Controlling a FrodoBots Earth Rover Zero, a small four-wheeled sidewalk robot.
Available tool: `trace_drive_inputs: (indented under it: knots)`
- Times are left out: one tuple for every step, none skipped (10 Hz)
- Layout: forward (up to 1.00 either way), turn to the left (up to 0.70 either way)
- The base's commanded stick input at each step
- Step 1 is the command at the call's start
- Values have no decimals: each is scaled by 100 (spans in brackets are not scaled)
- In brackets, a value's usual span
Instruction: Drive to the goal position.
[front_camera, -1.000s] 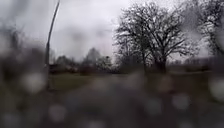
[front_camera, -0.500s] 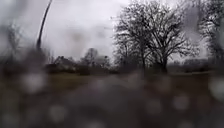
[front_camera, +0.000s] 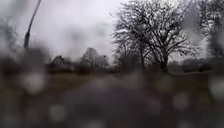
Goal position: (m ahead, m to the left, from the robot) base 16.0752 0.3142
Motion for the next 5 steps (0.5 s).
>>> trace_drive_inputs:
  knots:
    - [85,0]
    - [85,6]
    - [85,20]
    - [85,34]
    - [85,34]
